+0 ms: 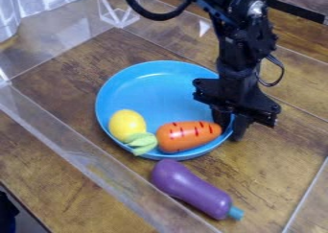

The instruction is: Move the carrot to the left side

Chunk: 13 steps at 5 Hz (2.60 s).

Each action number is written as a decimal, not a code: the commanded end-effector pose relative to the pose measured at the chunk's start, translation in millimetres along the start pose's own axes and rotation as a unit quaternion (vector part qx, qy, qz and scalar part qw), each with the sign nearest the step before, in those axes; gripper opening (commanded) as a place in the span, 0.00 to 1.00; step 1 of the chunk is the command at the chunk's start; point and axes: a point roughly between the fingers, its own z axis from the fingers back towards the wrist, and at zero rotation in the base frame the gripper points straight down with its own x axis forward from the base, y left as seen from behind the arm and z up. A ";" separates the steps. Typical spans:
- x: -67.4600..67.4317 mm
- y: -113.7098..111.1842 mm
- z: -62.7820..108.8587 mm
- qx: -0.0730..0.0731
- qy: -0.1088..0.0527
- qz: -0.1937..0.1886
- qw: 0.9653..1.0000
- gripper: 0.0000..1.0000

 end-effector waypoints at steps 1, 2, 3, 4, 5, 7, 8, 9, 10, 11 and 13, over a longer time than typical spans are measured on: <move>0.4 -2.6 13.3 -0.008 -0.021 -0.019 1.000 0.00; 11.2 4.5 30.0 -0.008 -0.033 -0.010 0.999 0.00; 21.9 12.8 49.0 -0.007 -0.047 0.001 0.999 0.00; 20.1 29.0 82.2 -0.009 -0.070 0.004 0.997 0.00; 9.9 50.9 110.3 -0.009 -0.083 0.005 0.996 0.00; -5.5 48.1 87.4 -0.005 -0.069 -0.020 0.997 0.00; -10.8 49.7 71.8 -0.002 -0.058 -0.027 0.998 0.00; -12.3 48.3 40.5 -0.001 -0.048 -0.054 0.997 0.00; -18.3 44.5 14.6 -0.004 -0.041 -0.086 0.995 0.00; -22.5 37.1 8.2 0.000 -0.044 -0.068 0.997 0.00; -24.8 17.6 13.2 -0.007 -0.049 -0.026 0.998 0.00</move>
